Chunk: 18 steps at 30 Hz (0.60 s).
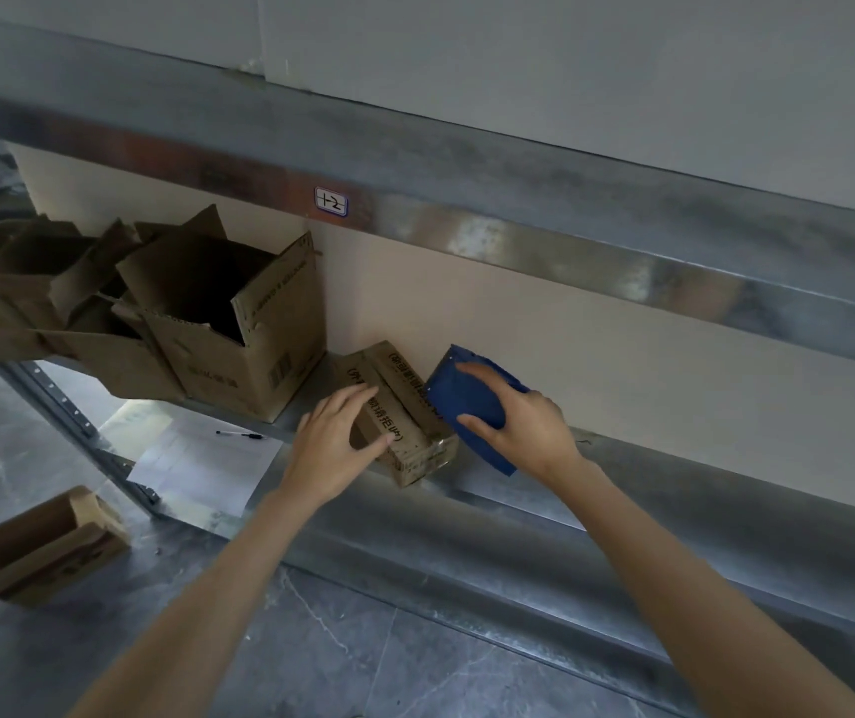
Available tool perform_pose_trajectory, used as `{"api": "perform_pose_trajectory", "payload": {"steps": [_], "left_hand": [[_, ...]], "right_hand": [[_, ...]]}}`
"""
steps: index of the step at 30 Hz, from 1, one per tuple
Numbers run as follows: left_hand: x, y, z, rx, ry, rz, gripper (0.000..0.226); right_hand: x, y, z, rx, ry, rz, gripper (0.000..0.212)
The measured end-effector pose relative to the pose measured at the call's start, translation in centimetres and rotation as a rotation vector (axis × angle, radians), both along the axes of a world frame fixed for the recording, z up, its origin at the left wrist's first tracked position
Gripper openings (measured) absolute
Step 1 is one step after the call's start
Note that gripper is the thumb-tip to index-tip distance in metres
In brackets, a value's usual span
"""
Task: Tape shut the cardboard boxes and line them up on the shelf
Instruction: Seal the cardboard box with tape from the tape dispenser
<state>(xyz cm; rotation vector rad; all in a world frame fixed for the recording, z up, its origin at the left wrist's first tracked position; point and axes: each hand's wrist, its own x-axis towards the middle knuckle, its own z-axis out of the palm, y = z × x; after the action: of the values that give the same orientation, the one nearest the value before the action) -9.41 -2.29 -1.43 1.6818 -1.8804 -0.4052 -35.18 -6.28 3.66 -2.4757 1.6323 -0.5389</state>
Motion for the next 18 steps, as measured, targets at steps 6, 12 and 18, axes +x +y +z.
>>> {"api": "perform_pose_trajectory", "payload": {"steps": [6,12,18], "left_hand": [[1.1,-0.5,2.5,-0.189,0.200,-0.019,0.045],[0.2,-1.5,3.8,0.029,0.251,-0.160,0.043],[-0.6,-1.7,4.5,0.220,0.227,-0.289,0.041]], "right_hand": [[1.3,1.8,1.1,0.003,0.078,0.151,0.057],[1.0,3.9,0.5,0.039,0.158,0.242,0.058],[0.1,4.6,0.7,0.024,0.212,0.304,0.060]]}}
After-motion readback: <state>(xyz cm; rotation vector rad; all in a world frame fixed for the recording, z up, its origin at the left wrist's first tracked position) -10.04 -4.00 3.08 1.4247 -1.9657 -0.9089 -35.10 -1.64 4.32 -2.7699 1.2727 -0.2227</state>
